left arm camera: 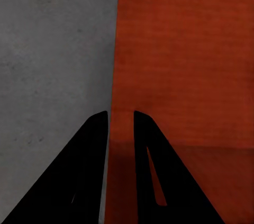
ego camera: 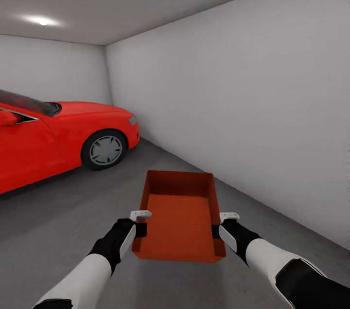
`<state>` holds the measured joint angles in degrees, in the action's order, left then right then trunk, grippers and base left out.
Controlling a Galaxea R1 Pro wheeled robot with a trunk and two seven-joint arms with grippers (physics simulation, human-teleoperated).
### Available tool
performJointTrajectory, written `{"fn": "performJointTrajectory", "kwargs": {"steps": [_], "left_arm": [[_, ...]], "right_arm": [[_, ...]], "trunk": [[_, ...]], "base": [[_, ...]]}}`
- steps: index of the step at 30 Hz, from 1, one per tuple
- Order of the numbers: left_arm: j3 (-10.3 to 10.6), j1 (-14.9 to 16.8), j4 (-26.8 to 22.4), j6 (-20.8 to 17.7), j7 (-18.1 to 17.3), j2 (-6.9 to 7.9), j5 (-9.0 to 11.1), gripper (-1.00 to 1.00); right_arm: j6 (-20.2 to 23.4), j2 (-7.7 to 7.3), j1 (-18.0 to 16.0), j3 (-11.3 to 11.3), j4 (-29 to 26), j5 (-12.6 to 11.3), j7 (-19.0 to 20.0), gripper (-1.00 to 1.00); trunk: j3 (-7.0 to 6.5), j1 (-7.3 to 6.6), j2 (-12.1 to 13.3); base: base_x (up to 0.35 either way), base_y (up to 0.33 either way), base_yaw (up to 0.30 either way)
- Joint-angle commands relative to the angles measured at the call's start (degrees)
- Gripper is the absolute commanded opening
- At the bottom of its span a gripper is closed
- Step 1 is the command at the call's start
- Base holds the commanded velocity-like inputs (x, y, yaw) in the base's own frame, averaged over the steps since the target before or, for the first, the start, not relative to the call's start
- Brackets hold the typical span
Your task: Move the two storage containers from the living room to the garage. In the garage, place one container on the floor and stack the other container on top of it (either order is fine).
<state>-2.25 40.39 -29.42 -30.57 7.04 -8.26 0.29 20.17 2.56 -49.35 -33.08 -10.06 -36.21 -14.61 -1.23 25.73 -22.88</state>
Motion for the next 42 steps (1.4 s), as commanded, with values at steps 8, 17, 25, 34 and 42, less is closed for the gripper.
{"fn": "performJointTrajectory", "kwargs": {"steps": [8,17,25,34,42], "left_arm": [[-0.8,0.0,-1.2,-0.5,3.5,-0.01,-2.1,-1.0],[-0.8,0.0,-1.3,-0.5,3.7,-0.01,-2.2,-1.0],[-0.8,0.0,-1.3,-0.5,3.9,-0.01,-2.2,-1.0],[-0.7,0.0,-1.3,-0.5,3.9,-0.01,-2.2,-1.0],[-0.7,0.0,-1.3,-0.5,3.9,-0.01,-2.2,-1.0]], "right_arm": [[0.0,-0.01,0.0,-3.1,-0.1,-2.6,-0.2,-1.0],[0.0,-0.01,0.0,-3.1,-0.1,-2.6,-0.2,-1.0],[0.0,-0.01,0.0,-3.1,-0.1,-2.6,-0.2,-1.0],[0.0,-0.01,0.0,-3.1,-0.1,-2.6,-0.2,-1.0],[0.0,-0.01,0.0,-3.1,-0.1,-2.6,-0.2,-1.0]], "trunk": [[0.03,0.05,0.0],[0.03,0.05,0.0],[0.03,0.05,0.0],[0.03,0.05,0.0],[0.03,0.05,0.0]], "base": [[0.252,0.0,-0.245],[0.015,0.0,-0.245],[0.0,0.0,-0.245],[0.0,0.0,-0.245],[0.0,0.0,-0.245]]}}
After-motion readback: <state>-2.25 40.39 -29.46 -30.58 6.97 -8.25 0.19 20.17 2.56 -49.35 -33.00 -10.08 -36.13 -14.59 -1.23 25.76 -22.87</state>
